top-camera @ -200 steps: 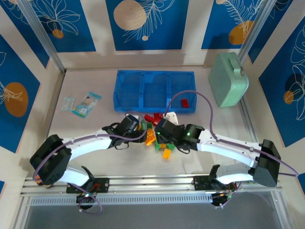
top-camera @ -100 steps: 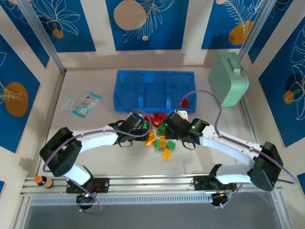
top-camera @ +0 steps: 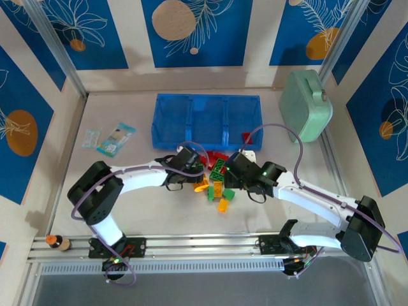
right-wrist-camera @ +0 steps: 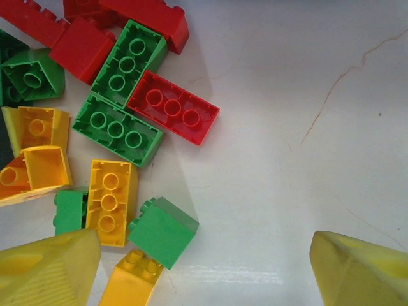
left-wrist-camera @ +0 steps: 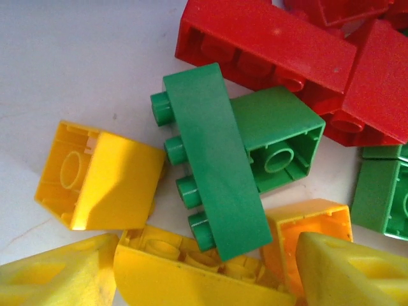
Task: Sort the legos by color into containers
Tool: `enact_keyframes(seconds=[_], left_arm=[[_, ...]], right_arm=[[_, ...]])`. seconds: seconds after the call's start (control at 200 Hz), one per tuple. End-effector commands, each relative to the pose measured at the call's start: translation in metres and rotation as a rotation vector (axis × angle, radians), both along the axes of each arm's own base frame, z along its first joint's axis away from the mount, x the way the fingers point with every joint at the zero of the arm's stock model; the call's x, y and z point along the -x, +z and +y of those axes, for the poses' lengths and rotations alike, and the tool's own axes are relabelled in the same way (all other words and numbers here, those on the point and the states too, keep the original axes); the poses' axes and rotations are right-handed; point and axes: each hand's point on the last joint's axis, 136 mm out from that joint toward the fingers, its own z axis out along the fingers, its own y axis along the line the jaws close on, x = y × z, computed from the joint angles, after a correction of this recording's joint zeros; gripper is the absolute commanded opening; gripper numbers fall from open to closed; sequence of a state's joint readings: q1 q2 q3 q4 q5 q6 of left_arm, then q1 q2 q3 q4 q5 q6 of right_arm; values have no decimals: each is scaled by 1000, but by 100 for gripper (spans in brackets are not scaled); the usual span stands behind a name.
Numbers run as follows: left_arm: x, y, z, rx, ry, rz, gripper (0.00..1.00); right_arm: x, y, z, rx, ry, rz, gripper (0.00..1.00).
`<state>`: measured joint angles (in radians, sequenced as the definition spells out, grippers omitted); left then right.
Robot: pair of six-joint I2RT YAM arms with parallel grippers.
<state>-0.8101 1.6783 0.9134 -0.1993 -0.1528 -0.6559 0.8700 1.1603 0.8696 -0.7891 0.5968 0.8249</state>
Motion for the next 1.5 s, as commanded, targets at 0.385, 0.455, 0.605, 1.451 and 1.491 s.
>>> enact_keyframes(seconds=[0.385,0.455,0.605,1.451,1.491], left_arm=[[16,-15,23,-103,19,47,52],[17,-15,24,-105,20,47,49],[18,-16,28,-115,29,53,42],[19,28,30,-91,21,-14,47],[22,30,29,-88,18,-15,49]], right_arm=[[1,1,1,-27,-23,-3,86],[1,0,1,-26,-24,-1,85],[1,-1,0,-20,-25,-2,85],[-2,5,-1,-29,-31,-25,85],[-3,5,-1,-29,-30,-26,85]])
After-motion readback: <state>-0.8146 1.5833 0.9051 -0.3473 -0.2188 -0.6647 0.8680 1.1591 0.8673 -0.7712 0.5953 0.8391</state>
